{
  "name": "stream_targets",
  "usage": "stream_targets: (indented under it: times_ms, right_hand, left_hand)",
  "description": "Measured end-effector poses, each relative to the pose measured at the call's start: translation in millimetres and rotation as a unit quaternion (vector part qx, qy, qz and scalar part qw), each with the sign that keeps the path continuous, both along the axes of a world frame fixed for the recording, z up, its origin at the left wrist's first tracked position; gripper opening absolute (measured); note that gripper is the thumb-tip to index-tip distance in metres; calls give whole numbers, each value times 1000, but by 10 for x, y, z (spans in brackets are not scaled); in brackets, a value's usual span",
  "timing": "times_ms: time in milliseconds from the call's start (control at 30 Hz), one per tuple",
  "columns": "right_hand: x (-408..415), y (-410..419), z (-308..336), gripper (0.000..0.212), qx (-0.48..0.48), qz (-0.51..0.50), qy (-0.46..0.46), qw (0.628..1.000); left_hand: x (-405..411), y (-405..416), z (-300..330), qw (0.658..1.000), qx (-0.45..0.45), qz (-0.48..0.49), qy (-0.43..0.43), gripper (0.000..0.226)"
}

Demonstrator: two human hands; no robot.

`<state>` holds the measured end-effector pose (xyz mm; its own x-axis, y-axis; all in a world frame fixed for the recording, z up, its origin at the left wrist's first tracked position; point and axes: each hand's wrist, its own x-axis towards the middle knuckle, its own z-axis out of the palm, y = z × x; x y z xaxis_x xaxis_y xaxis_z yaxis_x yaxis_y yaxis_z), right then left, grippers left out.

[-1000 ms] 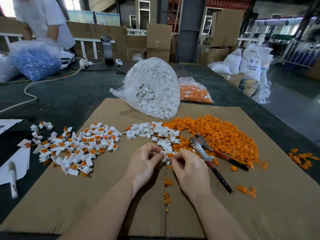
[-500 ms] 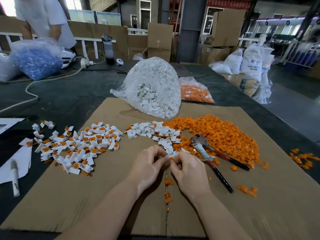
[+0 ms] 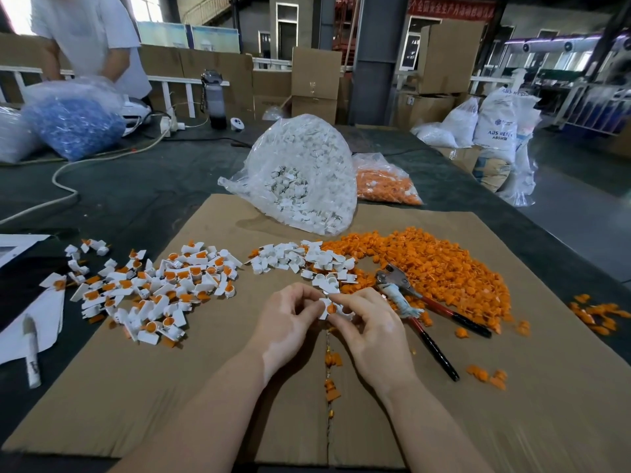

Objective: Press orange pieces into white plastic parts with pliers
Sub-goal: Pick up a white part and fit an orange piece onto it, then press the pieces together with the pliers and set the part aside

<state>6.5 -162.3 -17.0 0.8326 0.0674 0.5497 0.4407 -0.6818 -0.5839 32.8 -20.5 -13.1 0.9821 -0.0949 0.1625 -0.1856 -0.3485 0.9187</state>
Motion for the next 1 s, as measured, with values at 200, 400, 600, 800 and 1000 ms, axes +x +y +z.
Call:
stream_targets:
  times_ms: [200,400,600,800,1000]
  right_hand:
    - [7,-2,-9,21,11,1,-1,1000]
    - [17,3,-21,22,15,-7,-9,1000]
    - [34,-238,100,38,-70,-243,64,965]
    - [124,-619,321,48,-233,-326,346,849]
    - [143,-607,360,47,-284,-325,309,847]
  left_hand:
    - [8,-5,-10,1000,0,2,9,4]
    - [0,-20,8,1000,-23,-4,16,9]
    - [40,-7,7,999,-39,14,35,7]
    - [81,-19,6,995,-71,34,62,12]
    - [82,-21,46,984,-140,45,102,17]
